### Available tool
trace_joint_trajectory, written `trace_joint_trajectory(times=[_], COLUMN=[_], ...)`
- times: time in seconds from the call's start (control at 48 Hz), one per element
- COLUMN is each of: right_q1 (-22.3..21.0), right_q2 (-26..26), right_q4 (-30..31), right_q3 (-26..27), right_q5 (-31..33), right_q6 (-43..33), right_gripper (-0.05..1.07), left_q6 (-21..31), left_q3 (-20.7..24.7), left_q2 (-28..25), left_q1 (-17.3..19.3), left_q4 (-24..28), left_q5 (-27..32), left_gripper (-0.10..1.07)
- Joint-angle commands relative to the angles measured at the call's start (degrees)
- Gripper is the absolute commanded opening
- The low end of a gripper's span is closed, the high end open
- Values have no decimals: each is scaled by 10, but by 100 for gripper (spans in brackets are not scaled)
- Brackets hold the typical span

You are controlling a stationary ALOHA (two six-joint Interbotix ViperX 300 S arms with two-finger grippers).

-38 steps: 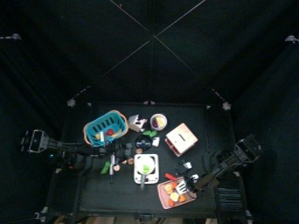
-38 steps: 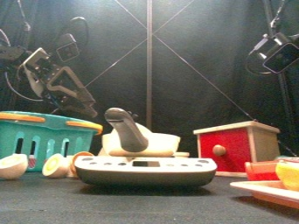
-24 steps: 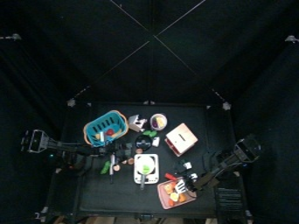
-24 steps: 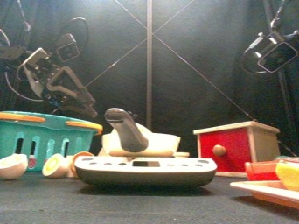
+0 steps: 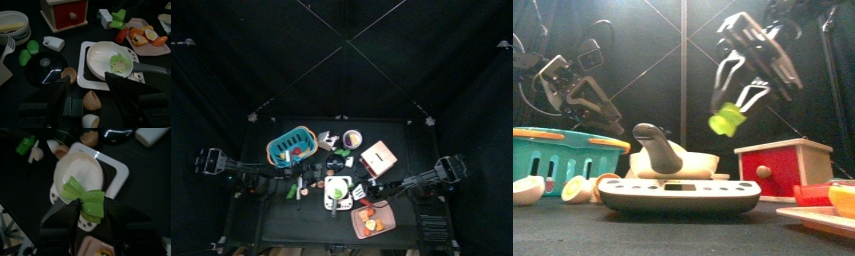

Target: Place starfruit bottom in pan

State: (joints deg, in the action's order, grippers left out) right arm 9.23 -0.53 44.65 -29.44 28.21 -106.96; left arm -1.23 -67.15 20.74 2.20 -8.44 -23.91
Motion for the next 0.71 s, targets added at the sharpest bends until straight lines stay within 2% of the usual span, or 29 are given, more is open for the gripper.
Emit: trace_joint_trajectory(times=[0.0, 0.292, 0.688], right_q1=[-17, -18, -18], right_q2=[2, 33, 73], right_q4=[2, -8, -23], right_q3=[33, 71, 96], right_q5=[-4, 12, 14], right_q6=[0, -3, 1], right_gripper=[65, 65, 66], left_q6=[1, 0, 0], left_q3=[4, 4, 4], left_q2=[0, 0, 0], left_q1=[2, 2, 2], left_q4=[1, 1, 1], left_q5=[-2, -2, -2], left_gripper=[92, 92, 92])
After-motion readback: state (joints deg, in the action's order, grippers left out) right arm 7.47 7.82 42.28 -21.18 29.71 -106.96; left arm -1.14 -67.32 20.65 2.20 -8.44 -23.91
